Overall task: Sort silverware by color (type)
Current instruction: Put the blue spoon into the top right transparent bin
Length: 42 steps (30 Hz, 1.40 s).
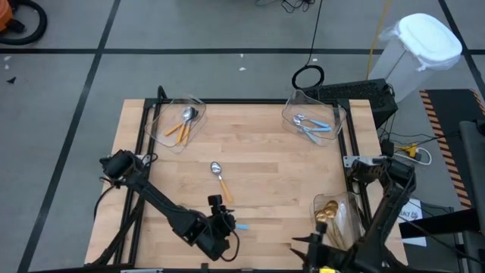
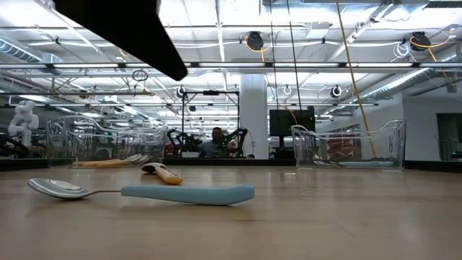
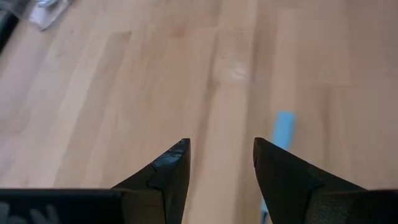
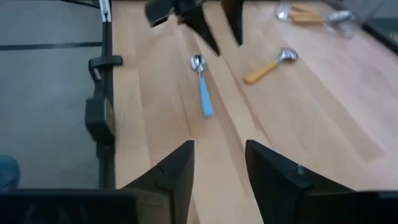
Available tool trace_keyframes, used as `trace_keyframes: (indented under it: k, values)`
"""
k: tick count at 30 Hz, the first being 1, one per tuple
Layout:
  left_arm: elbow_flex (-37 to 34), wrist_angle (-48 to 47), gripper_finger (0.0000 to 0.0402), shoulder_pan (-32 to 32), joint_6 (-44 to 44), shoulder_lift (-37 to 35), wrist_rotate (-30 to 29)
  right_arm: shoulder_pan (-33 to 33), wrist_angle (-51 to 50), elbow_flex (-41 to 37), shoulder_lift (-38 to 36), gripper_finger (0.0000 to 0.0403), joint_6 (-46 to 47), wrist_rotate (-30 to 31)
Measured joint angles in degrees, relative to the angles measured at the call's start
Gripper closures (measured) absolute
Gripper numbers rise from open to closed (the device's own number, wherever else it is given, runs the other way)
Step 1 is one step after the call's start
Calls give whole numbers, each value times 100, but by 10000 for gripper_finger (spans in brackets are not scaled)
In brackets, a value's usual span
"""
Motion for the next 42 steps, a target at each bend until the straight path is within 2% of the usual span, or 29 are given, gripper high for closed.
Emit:
trace_keyframes:
  k: [5,9,15,21,26,33,39,42]
  values:
    - [0,4,227,-303,-260,0,20,-431,848,-176,0,265,-1058,42]
    - [0,11,227,-556,-419,0,22,-860,1938,-526,0,266,-1967,-28]
    - [-2,-83,227,-824,-423,3,-157,-1733,3406,-1027,0,266,-2965,-1346]
    - [-2,-79,227,-831,-589,9,-264,-2396,5373,-1647,250,266,-4257,-2570]
    - [-2,-85,227,-859,-697,9,-287,-2809,6359,-1759,766,266,-4672,-3457]
    - [-2,-139,227,-868,-725,9,-495,-3261,7158,-1759,1428,266,-4970,-3606]
    - [-2,-223,227,-857,-850,9,-592,-3549,7383,-1754,1800,266,-4942,-4147]
    - [-2,-259,227,-857,-858,9,-594,-3564,7411,-1740,1875,266,-4942,-4159]
